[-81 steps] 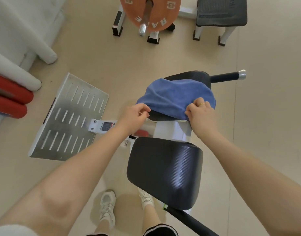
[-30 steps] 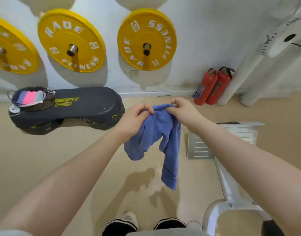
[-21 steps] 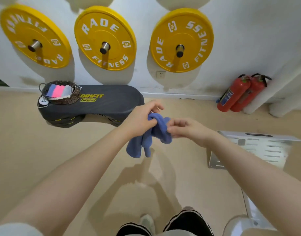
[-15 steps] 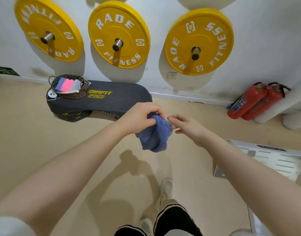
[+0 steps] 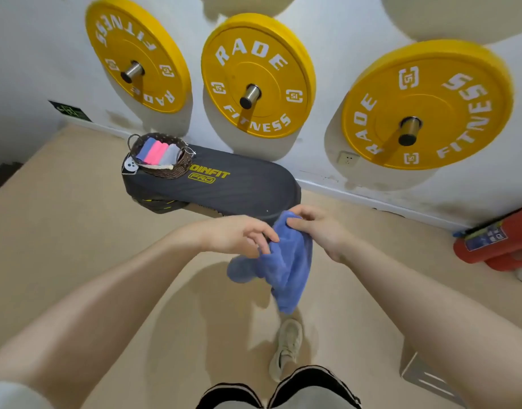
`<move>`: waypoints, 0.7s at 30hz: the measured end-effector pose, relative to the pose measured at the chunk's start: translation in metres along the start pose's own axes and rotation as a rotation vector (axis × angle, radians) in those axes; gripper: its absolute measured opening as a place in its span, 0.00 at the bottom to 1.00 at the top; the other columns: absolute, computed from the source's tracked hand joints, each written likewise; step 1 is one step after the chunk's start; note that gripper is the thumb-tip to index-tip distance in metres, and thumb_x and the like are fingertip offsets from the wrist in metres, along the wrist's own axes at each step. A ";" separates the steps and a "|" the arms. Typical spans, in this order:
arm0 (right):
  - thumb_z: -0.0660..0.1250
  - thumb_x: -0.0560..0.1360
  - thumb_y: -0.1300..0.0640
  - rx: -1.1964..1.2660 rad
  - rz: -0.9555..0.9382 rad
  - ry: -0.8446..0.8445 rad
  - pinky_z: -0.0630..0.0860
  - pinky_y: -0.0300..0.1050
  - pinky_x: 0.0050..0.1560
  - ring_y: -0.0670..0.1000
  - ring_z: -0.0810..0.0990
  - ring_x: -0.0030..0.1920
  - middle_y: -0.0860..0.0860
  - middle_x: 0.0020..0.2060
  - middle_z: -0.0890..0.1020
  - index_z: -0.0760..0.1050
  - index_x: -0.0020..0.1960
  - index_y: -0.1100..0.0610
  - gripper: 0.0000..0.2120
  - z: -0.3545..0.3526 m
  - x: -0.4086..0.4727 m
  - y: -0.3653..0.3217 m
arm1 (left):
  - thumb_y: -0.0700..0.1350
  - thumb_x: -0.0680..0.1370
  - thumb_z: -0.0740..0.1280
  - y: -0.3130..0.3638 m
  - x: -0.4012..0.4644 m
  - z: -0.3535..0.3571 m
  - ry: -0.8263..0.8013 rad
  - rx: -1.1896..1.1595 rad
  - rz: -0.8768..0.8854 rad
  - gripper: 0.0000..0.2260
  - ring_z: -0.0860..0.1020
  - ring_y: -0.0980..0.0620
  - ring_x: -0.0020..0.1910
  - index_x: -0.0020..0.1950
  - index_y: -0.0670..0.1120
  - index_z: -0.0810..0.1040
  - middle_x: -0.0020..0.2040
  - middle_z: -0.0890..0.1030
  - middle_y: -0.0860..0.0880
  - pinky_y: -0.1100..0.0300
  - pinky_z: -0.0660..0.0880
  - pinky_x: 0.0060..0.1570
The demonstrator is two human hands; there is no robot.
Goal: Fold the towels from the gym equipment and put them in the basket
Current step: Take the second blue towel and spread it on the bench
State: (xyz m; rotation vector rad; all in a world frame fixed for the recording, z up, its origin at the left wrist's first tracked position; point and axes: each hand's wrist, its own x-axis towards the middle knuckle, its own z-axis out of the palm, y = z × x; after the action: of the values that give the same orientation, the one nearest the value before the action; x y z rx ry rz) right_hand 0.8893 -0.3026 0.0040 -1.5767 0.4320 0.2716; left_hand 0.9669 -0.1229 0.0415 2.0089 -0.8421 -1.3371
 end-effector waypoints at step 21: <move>0.69 0.72 0.61 -0.429 -0.210 0.098 0.67 0.36 0.36 0.43 0.70 0.32 0.45 0.31 0.74 0.73 0.37 0.52 0.08 0.010 0.150 -0.087 | 0.40 0.78 0.64 -0.035 0.090 -0.154 0.460 -0.136 0.209 0.09 0.62 0.59 0.27 0.38 0.47 0.70 0.29 0.65 0.52 0.68 0.59 0.27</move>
State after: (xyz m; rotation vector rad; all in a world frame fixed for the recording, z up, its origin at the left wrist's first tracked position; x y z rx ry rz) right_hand 1.0621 -0.3080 0.0174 -2.0461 0.2910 0.1297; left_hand 1.1442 -0.1515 0.0150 1.9477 -0.6988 -0.7517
